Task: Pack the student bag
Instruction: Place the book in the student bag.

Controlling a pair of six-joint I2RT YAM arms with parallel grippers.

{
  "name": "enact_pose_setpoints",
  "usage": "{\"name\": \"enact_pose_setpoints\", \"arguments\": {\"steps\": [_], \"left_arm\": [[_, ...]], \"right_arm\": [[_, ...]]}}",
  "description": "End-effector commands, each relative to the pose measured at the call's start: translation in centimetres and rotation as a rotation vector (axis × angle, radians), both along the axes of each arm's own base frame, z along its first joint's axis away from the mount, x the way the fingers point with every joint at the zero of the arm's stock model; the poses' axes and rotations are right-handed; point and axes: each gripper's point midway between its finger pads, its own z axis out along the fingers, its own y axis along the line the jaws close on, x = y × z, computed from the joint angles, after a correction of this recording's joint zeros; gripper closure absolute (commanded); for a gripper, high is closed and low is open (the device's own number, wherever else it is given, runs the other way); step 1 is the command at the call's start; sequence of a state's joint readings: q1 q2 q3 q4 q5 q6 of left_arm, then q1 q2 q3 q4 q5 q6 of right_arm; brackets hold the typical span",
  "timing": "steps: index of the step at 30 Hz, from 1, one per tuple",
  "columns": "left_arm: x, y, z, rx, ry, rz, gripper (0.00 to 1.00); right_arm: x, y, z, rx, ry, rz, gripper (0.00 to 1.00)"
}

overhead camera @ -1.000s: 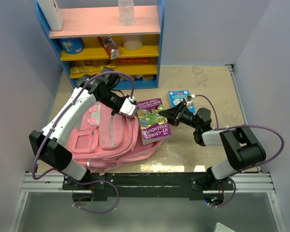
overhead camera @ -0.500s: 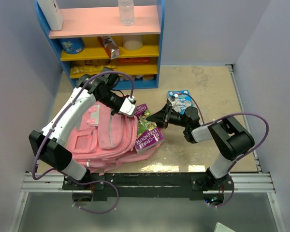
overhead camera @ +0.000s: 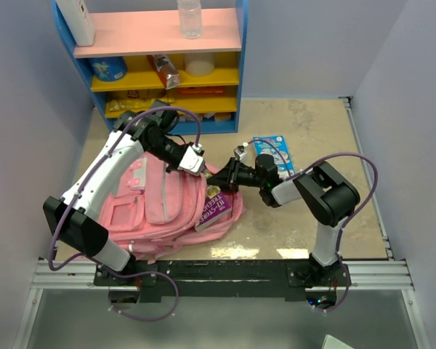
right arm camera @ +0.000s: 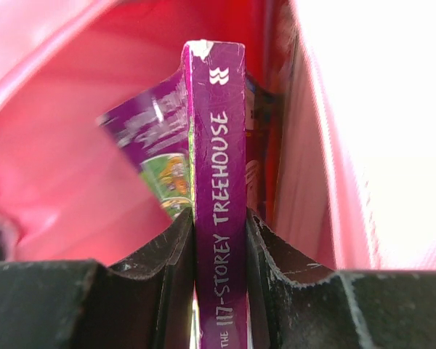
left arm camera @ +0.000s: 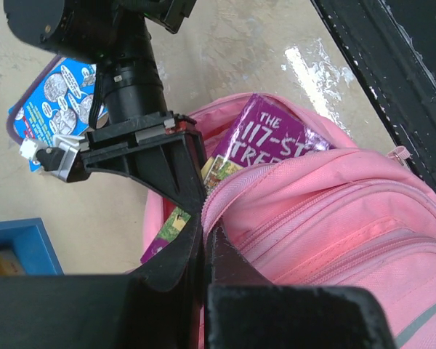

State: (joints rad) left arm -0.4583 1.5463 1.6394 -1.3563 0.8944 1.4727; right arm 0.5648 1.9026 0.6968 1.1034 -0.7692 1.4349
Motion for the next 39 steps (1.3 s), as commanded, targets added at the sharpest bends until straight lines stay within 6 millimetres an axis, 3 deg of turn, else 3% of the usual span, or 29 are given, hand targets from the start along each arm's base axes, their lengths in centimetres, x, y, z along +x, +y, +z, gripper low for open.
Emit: {"name": "enact_pose_setpoints", "arguments": {"steps": [1, 3, 4, 5, 8, 9, 15, 17, 20, 21, 22, 24, 26, 29, 31, 35, 37, 39], "left_arm": [[-0.7, -1.8, 5.2, -0.177, -0.062, -0.044, 1.0], [-0.8, -1.8, 5.2, -0.178, -0.063, -0.046, 1.0], [-0.8, -1.8, 5.2, -0.181, -0.062, -0.047, 1.0], [-0.8, -1.9, 5.2, -0.181, -0.058, -0.046, 1.0], [-0.9, -2.0, 5.4, -0.188, -0.058, -0.05, 1.0], [-0.9, -1.9, 5.4, -0.187, -0.06, -0.05, 1.0], [-0.9, -1.9, 5.3, -0.185, -0.058, -0.049, 1.0], [-0.9, -1.9, 5.3, -0.185, -0.061, -0.05, 1.0], [-1.0, -1.9, 5.3, -0.186, -0.059, -0.052, 1.0], [-0.9, -1.9, 5.2, -0.185, -0.056, -0.051, 1.0], [-1.0, -1.9, 5.2, -0.184, -0.058, -0.051, 1.0], [-0.9, -1.9, 5.1, -0.183, -0.057, -0.051, 1.0], [-0.9, -1.9, 5.2, -0.184, -0.059, -0.052, 1.0], [-0.9, -1.8, 5.1, -0.181, -0.059, -0.051, 1.0], [-0.9, -1.8, 5.0, -0.176, -0.058, -0.048, 1.0], [-0.8, -1.8, 4.8, -0.172, -0.059, -0.049, 1.0], [-0.9, -1.8, 4.7, -0.174, -0.055, -0.052, 1.0], [-1.0, -1.9, 4.3, -0.177, -0.051, -0.062, 1.0]], "right_arm": [[3.4, 0.6, 1.6, -0.149, -0.163, -0.108, 1.0], [4.6, 0.5, 2.8, -0.189, -0.243, -0.146, 1.0], [5.3, 0.2, 2.2, -0.233, -0.229, -0.182, 1.0], [5.9, 0.4, 2.8, -0.232, -0.248, -0.192, 1.0], [6.2, 1.7, 2.2, -0.228, -0.225, -0.191, 1.0], [5.6, 2.7, 1.2, -0.239, -0.212, -0.168, 1.0], [2.8, 6.7, 0.0, -0.275, -0.216, -0.128, 0.99], [2.2, 6.7, -0.7, -0.327, -0.226, -0.123, 0.89], [2.3, 5.4, -1.1, -0.427, -0.252, -0.164, 0.68], [2.8, 4.9, -0.9, -0.454, -0.268, -0.194, 0.53], [2.7, 4.5, -0.8, -0.484, -0.271, -0.191, 0.46], [2.8, 4.1, -0.9, -0.529, -0.297, -0.183, 0.37], [2.6, 3.5, -0.7, -0.553, -0.309, -0.181, 0.34], [2.5, 2.5, -0.4, -0.591, -0.334, -0.187, 0.35], [2.3, 1.6, -0.9, -0.633, -0.344, -0.192, 0.42], [1.9, 0.3, -0.8, -0.676, -0.375, -0.2, 0.7], [2.0, -1.1, -0.3, -0.731, -0.404, -0.223, 0.69], [4.3, -4.0, 0.9, -0.789, -0.426, -0.331, 0.6]]}}
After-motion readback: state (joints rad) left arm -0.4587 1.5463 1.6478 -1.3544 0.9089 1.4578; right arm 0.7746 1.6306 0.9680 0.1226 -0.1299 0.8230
